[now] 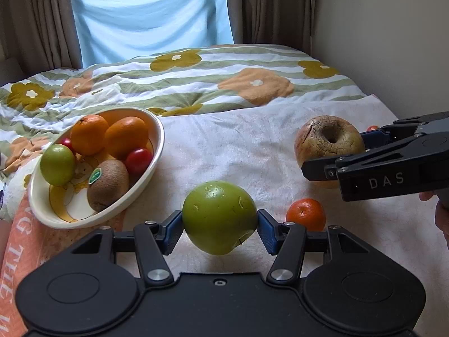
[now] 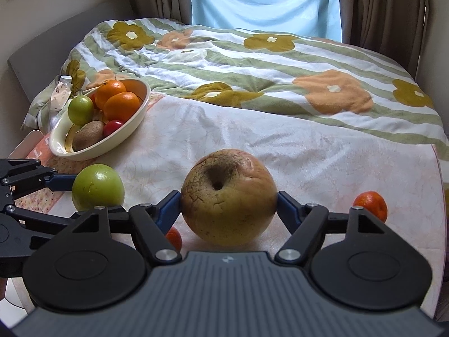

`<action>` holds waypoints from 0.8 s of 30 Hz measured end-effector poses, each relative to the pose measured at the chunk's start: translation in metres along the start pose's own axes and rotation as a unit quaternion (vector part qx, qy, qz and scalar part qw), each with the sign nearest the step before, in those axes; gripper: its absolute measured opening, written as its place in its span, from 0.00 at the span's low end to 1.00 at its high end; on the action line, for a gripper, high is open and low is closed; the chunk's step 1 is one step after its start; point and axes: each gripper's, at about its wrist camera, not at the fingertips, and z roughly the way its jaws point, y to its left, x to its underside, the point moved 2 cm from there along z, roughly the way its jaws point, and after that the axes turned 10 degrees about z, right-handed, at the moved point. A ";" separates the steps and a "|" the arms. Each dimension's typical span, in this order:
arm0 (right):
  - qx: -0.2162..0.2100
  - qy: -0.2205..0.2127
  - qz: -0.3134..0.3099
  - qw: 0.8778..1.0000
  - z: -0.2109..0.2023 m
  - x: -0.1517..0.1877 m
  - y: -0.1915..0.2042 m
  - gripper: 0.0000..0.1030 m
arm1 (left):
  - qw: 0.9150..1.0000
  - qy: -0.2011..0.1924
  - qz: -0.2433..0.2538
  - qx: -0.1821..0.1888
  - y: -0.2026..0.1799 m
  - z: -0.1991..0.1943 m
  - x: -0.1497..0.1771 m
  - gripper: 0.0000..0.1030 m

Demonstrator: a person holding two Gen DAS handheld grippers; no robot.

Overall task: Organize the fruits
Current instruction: 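Lift and carry both apples over the white bowl with both tools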

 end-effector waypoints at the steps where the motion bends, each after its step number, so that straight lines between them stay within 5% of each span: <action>1: -0.001 -0.001 -0.002 1.000 -0.003 0.000 0.002 0.86 | 1.000 -0.002 -0.001 -0.002 0.001 -0.004 0.000 0.59; 12: -0.008 -0.015 -0.006 1.000 -0.040 -0.012 0.031 0.86 | 0.999 -0.032 -0.018 -0.024 0.021 -0.055 -0.003 0.59; 24: -0.025 -0.038 -0.004 0.999 -0.074 -0.038 0.100 0.86 | 0.997 -0.051 -0.032 -0.047 0.084 -0.104 -0.001 0.59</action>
